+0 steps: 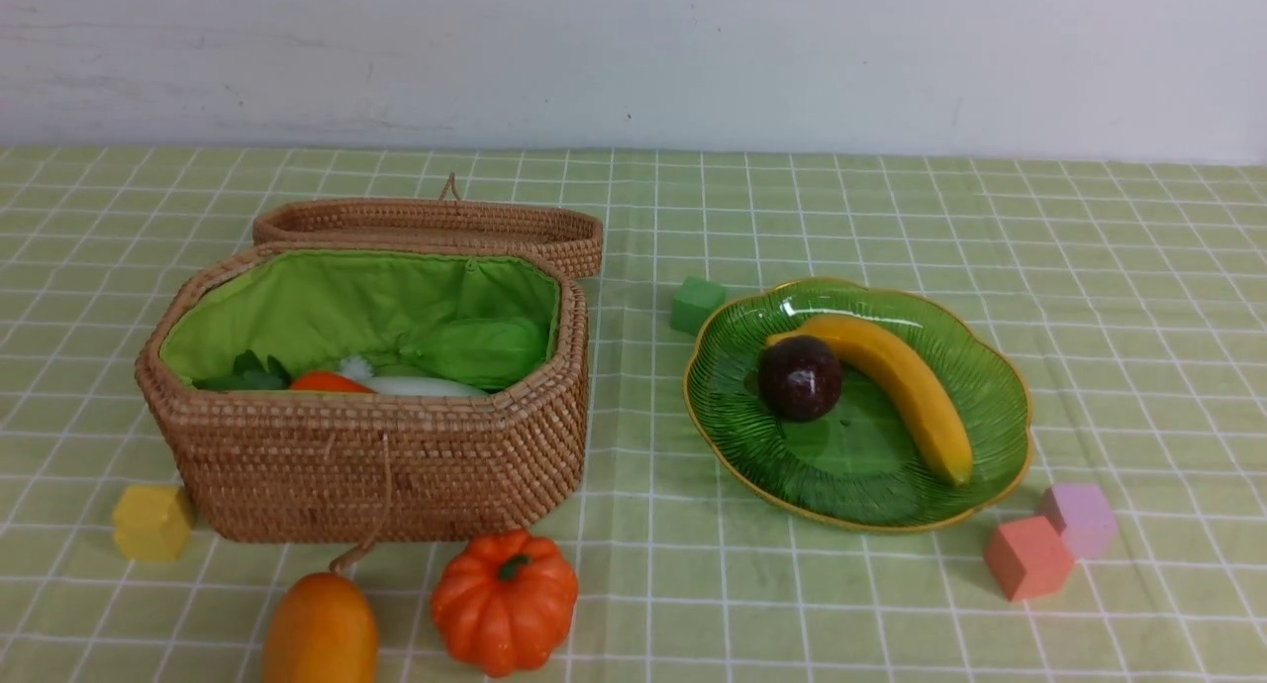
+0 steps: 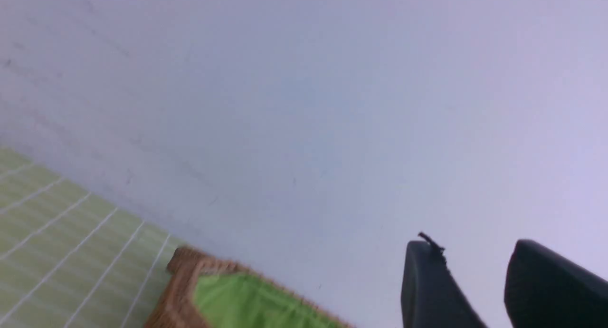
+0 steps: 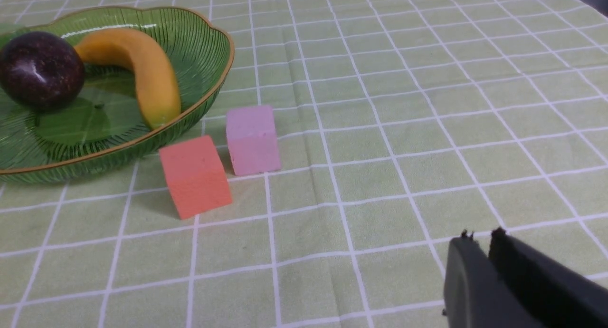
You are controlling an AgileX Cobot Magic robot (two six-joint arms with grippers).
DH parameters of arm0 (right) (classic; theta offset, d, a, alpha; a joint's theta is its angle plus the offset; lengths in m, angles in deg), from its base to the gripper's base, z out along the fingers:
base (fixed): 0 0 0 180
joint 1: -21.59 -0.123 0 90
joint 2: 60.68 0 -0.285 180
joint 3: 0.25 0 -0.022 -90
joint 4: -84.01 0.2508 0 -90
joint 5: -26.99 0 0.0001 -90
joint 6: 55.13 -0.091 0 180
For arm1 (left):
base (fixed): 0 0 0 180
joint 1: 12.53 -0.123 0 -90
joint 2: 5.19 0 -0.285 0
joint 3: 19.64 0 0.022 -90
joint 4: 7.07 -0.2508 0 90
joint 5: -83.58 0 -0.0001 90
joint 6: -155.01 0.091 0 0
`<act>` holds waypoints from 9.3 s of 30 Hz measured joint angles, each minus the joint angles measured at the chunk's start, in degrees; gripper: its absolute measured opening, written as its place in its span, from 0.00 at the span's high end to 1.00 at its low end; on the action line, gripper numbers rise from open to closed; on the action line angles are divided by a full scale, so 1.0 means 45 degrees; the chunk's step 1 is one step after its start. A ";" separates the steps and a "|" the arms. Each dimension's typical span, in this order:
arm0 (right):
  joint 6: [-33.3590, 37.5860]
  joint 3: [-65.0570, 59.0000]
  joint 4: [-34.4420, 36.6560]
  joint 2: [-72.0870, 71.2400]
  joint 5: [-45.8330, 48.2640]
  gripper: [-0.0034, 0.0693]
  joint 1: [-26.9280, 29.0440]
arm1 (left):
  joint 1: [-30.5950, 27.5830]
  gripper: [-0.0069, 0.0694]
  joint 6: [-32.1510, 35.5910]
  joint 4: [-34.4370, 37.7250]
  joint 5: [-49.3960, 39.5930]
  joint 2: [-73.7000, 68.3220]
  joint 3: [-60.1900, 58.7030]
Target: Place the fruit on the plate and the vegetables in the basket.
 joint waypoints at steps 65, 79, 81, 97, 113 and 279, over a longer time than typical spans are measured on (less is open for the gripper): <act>0.0000 0.0000 0.0036 0.0000 0.0000 0.75 0.0000 | 0.3723 0.18 0.3569 -0.1117 -1.5882 -1.8305 1.1826; 0.0000 0.0000 0.0036 0.0000 0.0000 0.73 0.0000 | 0.5888 0.18 0.6395 0.1134 -1.7998 -1.8190 1.9553; 0.0000 0.0000 0.0036 0.0000 0.0000 0.72 0.0000 | 0.6403 0.18 0.6726 0.1366 -1.7514 -1.9499 2.0567; 0.0000 0.0000 0.0036 0.0000 0.0000 0.70 0.0000 | 0.8907 0.18 0.6924 0.3024 -1.7578 -3.0650 2.9452; 0.0000 0.0000 0.0036 0.0000 0.0000 0.67 0.0000 | 0.8884 0.04 0.6910 0.3086 -1.7522 -3.0826 2.9648; 0.0000 0.0000 0.0061 0.0000 0.0000 0.62 0.0000 | 0.3313 0.93 0.0960 -0.0615 -1.6412 -0.0029 0.7856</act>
